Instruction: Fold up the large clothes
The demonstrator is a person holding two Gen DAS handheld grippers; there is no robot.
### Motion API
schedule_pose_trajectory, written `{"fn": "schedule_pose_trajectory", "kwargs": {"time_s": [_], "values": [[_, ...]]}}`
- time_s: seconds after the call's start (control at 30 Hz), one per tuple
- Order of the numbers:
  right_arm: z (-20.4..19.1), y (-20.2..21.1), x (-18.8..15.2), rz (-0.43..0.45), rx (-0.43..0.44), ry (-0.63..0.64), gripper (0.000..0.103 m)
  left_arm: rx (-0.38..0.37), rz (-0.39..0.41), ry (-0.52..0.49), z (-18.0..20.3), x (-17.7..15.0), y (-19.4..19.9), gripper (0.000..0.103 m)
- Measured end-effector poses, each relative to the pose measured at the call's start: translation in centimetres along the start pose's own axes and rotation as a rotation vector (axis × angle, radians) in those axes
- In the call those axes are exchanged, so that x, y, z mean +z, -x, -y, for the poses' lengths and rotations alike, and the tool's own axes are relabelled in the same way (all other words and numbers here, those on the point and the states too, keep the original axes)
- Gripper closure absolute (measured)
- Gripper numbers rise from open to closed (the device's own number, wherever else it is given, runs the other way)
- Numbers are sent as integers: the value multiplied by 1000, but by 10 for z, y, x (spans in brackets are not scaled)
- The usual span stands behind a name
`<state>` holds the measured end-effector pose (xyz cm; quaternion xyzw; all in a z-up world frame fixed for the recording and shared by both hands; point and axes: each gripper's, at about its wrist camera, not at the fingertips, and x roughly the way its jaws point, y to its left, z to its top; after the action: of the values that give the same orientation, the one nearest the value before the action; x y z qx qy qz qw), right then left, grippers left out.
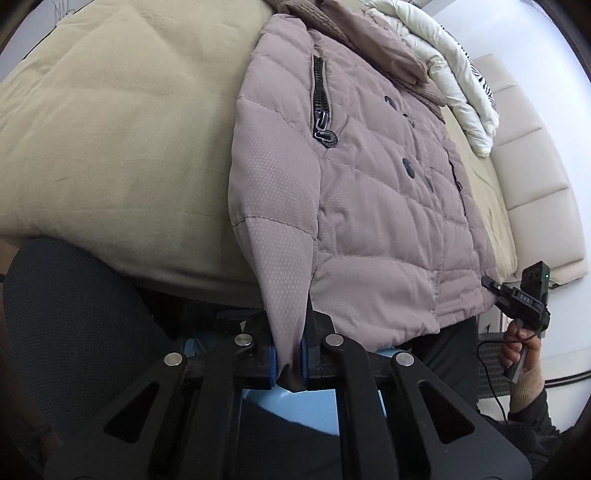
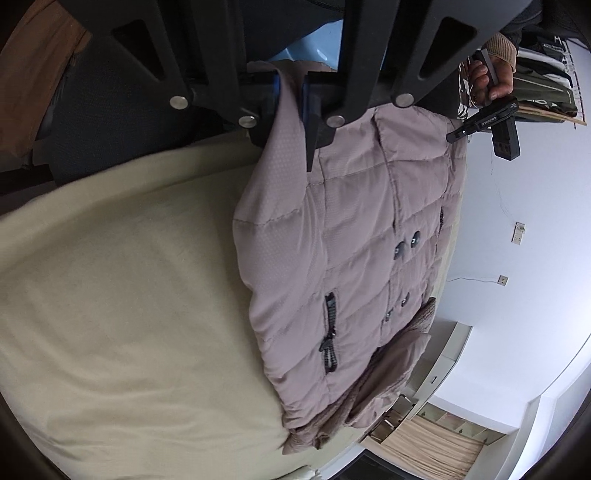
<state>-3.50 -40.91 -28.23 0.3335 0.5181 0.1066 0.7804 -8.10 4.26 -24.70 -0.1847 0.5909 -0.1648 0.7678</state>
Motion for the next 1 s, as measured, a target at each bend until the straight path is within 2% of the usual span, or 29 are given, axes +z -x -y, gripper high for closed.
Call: {"fn": "schedule_pose_trajectory", "kwargs": {"time_s": [0.1,0.2,0.27,0.4,0.57,0.67,0.87,1.0], "values": [[-8,8,-1,-4,26,-8,94,-16,-1,12,4,-5,15,97],[-17,22,1,9,75,-21,94,-53,31,40,7,1,38,97],[-25,29,8,30,119,-31,94,-104,67,73,8,13,55,97],[-44,41,49,106,224,-30,95,-207,160,106,13,54,88,97],[-79,48,122,212,347,-3,95,-335,299,96,37,135,129,98],[-101,49,165,267,380,15,95,-383,366,80,48,191,144,98],[-127,39,263,374,358,41,95,-394,446,121,60,309,142,98],[-131,17,332,416,310,18,95,-349,490,148,65,380,121,98]]}}
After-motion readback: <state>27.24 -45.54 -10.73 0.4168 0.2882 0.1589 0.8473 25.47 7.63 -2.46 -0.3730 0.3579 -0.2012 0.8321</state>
